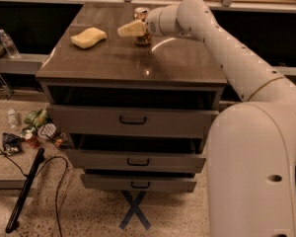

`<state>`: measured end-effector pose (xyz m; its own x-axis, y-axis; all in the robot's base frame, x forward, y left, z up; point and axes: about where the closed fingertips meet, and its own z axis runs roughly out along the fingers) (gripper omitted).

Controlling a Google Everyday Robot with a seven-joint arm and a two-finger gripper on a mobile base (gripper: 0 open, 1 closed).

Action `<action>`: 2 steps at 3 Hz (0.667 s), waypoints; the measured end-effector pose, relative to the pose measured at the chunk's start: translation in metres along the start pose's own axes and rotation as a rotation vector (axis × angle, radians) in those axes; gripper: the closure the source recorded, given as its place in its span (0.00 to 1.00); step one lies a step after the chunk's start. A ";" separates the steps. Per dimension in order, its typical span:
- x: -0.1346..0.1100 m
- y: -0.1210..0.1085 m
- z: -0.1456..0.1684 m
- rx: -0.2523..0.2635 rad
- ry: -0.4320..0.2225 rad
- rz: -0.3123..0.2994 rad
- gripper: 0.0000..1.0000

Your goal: Knock orange can over

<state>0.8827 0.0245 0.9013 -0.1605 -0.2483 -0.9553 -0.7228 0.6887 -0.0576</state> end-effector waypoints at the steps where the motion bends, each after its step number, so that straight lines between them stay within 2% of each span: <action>1: 0.005 -0.009 0.015 -0.013 -0.040 -0.006 0.39; 2: 0.000 -0.003 0.022 -0.056 -0.058 -0.040 0.70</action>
Offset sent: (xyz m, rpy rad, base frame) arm 0.0253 0.0029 -0.0103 0.0487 -0.0752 0.0923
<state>0.9001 0.0376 0.8953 -0.0927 -0.2337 -0.9679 -0.7644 0.6396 -0.0812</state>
